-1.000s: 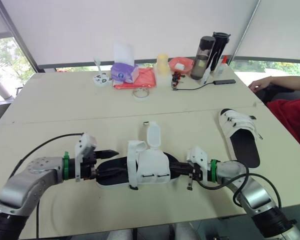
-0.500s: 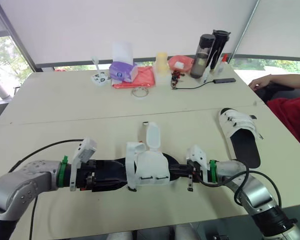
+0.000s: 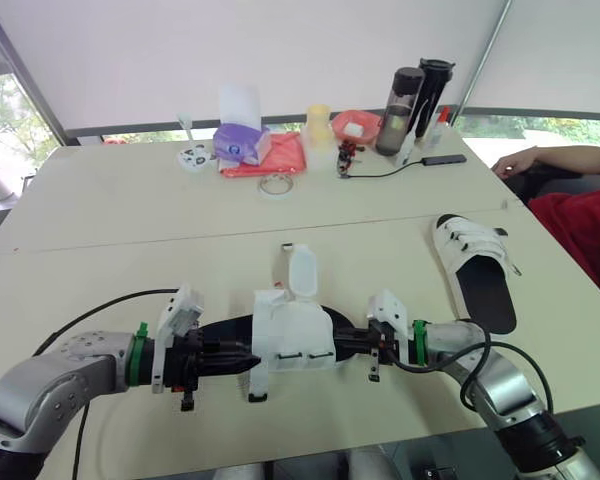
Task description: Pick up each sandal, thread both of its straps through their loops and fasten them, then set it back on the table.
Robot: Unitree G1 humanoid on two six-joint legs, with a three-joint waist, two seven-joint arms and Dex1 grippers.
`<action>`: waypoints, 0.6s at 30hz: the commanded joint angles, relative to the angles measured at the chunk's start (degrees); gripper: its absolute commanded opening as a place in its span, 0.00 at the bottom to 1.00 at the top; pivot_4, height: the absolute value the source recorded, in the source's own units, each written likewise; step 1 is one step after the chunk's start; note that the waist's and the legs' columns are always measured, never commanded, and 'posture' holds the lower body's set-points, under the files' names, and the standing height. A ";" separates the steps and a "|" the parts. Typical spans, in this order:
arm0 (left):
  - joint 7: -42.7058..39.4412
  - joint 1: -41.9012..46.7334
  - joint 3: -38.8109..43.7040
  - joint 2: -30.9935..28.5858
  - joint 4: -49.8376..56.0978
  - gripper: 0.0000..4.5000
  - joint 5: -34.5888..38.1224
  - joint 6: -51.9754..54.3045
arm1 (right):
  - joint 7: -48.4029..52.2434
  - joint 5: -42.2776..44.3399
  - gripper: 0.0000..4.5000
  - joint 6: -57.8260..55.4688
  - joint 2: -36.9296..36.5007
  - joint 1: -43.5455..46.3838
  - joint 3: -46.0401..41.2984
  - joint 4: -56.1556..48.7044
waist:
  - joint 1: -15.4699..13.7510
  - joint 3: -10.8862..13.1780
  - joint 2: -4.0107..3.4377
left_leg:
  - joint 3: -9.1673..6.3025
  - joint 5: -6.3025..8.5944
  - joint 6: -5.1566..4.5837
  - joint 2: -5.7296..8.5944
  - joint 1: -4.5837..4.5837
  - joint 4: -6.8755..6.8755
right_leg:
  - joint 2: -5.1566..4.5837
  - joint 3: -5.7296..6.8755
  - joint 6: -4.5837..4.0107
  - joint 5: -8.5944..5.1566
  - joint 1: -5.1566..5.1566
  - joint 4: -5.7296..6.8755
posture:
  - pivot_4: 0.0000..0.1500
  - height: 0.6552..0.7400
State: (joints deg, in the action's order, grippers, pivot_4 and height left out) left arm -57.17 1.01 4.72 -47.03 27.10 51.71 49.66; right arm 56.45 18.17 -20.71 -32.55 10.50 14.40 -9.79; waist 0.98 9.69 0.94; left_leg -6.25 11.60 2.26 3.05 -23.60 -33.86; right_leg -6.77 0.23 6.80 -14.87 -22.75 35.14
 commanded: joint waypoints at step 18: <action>1.31 2.59 -4.76 4.77 -1.58 0.13 -3.74 -1.74 | -2.32 -3.36 0.00 -0.11 1.35 -1.65 2.34 3.51 | 0.00 -0.01 0.02 | 0.00 0.00 0.00 0.00 0.09 -0.02 | 0.02 0.01 0.00 0.00 0.07 0.01 | 1.00 1.00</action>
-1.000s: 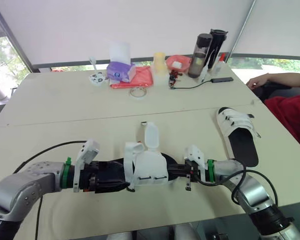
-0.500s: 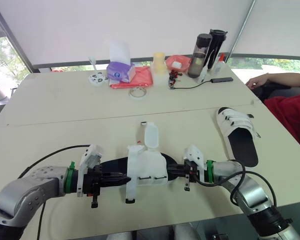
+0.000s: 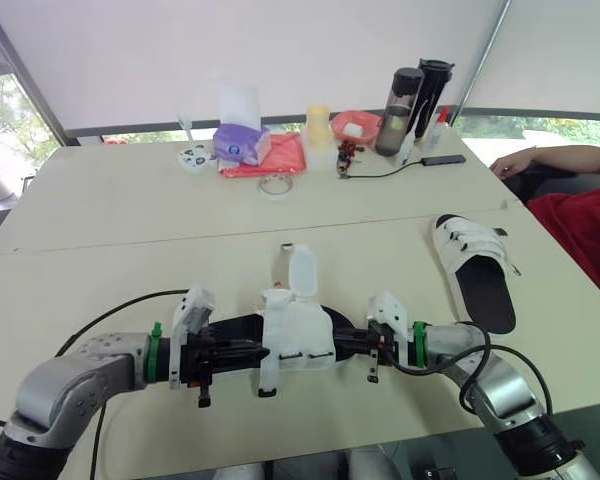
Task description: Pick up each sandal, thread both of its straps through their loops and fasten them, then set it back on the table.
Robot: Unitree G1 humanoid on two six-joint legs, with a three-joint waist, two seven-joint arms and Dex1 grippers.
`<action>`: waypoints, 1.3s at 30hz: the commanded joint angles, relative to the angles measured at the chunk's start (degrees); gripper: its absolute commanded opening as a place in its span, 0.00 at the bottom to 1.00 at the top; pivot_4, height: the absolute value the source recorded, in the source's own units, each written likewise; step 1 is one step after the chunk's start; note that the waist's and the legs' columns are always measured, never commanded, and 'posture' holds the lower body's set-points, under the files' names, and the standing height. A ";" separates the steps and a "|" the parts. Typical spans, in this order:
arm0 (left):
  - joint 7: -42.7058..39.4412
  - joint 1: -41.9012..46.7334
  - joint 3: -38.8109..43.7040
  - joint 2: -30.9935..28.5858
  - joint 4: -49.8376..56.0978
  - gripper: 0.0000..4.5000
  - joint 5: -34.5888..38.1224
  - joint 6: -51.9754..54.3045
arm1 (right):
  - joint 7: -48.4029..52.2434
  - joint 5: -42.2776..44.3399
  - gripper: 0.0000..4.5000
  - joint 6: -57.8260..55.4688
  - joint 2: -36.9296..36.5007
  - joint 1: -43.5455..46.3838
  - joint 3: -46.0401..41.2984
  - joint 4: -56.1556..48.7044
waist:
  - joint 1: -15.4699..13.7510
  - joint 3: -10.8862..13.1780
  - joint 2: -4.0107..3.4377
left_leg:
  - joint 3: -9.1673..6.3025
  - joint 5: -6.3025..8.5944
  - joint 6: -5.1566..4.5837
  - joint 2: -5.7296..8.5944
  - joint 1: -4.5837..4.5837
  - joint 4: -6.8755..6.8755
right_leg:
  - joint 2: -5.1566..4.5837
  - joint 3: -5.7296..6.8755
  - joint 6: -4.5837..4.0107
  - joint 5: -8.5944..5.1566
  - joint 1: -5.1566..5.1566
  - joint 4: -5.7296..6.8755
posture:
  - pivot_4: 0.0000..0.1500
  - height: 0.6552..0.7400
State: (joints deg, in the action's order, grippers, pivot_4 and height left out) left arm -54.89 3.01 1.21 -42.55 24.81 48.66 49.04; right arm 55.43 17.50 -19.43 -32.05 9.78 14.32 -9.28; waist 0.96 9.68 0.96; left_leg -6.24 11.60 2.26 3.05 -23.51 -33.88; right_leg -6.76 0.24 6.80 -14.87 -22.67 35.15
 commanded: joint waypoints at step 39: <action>-0.16 7.28 11.39 -1.49 -6.50 0.00 14.29 9.81 | -2.63 -3.93 0.00 -0.26 1.38 -0.87 2.10 5.26 | -0.08 0.05 -0.02 | -0.02 -0.07 -0.12 0.00 -0.09 0.02 | 0.11 0.03 -0.03 0.02 -0.15 0.06 | 1.00 1.00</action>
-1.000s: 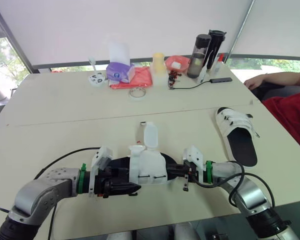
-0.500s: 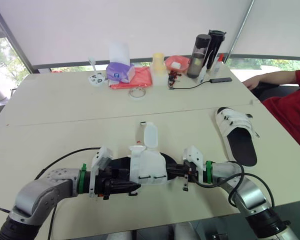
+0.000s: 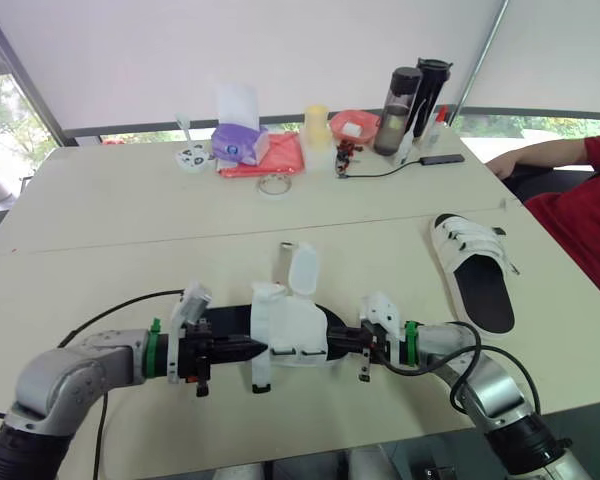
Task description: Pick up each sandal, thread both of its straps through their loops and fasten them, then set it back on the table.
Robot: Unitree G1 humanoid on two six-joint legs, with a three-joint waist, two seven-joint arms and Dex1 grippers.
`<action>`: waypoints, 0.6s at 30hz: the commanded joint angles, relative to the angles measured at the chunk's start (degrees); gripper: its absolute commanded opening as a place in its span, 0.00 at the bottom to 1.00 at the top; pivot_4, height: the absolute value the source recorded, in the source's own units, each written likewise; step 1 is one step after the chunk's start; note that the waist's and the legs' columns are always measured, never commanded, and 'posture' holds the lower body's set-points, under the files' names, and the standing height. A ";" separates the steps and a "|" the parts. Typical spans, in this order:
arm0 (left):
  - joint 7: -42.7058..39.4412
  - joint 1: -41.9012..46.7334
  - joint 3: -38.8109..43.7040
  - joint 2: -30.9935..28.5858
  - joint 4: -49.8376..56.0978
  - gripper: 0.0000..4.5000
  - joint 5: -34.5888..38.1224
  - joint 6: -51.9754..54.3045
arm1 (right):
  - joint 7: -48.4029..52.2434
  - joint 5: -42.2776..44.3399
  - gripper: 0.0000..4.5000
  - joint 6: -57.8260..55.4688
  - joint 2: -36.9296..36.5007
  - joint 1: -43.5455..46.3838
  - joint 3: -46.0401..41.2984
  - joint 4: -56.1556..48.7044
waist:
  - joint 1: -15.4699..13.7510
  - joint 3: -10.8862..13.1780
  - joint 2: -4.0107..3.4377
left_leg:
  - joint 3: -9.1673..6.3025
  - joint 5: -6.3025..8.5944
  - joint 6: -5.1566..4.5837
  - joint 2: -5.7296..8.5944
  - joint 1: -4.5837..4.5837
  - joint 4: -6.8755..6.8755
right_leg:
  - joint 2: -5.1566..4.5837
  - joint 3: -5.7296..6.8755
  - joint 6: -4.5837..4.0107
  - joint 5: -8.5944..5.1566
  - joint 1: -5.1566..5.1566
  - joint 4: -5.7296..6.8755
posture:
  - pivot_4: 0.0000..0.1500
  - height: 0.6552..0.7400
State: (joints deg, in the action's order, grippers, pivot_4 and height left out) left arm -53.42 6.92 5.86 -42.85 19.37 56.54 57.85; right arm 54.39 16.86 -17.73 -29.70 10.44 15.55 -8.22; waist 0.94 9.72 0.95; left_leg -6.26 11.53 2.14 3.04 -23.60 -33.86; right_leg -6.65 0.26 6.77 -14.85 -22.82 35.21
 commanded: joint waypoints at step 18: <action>-8.52 2.78 3.55 -4.53 -8.29 0.00 -3.00 -3.75 | -5.89 -6.54 0.00 0.17 0.77 0.36 1.81 7.36 | 0.15 0.06 0.02 | 0.03 0.03 0.06 0.01 -0.02 -0.02 | -0.06 -0.01 0.00 0.01 -0.05 0.02 | 1.00 1.00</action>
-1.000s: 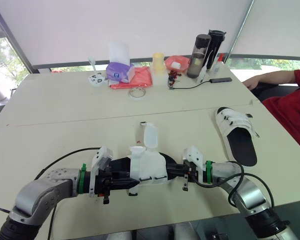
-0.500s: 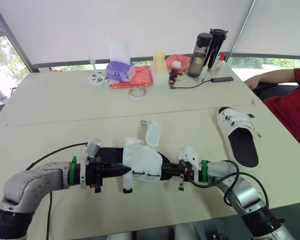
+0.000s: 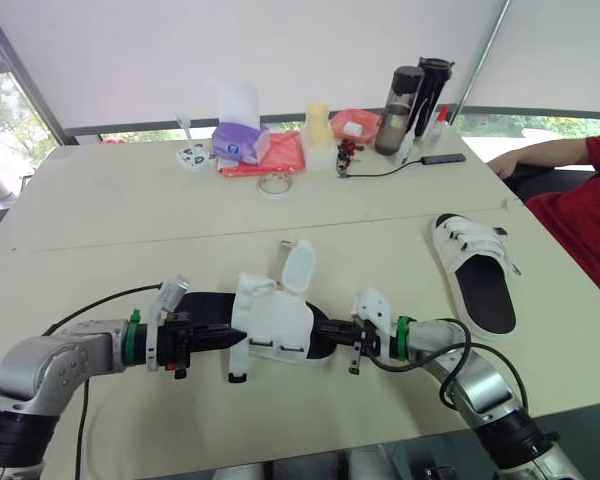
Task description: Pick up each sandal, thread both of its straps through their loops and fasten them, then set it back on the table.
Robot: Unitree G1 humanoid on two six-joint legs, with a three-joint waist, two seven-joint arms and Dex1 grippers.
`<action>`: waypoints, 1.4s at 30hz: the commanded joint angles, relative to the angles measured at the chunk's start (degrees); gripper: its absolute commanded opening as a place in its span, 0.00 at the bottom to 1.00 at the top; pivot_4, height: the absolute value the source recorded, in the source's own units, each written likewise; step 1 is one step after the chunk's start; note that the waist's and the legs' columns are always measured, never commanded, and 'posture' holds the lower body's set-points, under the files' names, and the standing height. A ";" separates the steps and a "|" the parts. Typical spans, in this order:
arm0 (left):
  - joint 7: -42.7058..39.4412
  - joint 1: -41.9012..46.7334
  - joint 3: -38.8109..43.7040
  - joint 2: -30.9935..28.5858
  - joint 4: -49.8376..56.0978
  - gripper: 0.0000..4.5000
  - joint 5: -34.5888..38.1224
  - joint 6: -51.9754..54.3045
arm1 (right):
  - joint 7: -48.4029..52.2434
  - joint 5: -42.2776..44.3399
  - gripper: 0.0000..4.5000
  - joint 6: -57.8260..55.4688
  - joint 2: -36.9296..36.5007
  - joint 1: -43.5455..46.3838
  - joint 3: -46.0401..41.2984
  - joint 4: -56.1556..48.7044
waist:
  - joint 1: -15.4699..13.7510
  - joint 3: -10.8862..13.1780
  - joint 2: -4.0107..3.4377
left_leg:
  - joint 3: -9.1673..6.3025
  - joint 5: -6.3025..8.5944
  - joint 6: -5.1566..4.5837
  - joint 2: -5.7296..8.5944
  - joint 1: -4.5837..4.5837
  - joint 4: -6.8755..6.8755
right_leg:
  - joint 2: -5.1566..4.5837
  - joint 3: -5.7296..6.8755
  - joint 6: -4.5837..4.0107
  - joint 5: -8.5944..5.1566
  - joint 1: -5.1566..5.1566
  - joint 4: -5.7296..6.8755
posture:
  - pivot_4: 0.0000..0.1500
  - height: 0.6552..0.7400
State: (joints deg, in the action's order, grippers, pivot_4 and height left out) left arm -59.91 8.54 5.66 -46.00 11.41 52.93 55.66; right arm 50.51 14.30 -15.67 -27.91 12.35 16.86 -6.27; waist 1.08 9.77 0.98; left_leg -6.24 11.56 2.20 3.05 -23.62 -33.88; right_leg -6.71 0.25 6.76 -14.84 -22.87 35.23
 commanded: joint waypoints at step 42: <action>5.23 5.41 8.28 2.76 4.80 0.99 8.18 3.13 | -2.61 -3.80 0.00 -1.14 -0.22 -1.80 0.15 6.40 | -0.40 -0.12 0.07 | -0.10 0.05 0.10 0.09 0.25 -0.15 | -0.08 0.03 0.00 0.01 0.23 -0.03 | 1.00 1.00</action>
State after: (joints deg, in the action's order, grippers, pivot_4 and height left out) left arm -54.63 14.08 12.26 -42.42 14.44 59.47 58.40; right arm 49.92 13.68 -14.46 -27.62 12.29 16.60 -4.87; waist 0.68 9.65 1.05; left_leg -6.33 11.60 2.30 3.14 -23.37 -34.02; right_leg -6.78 0.27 6.76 -14.83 -22.64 35.20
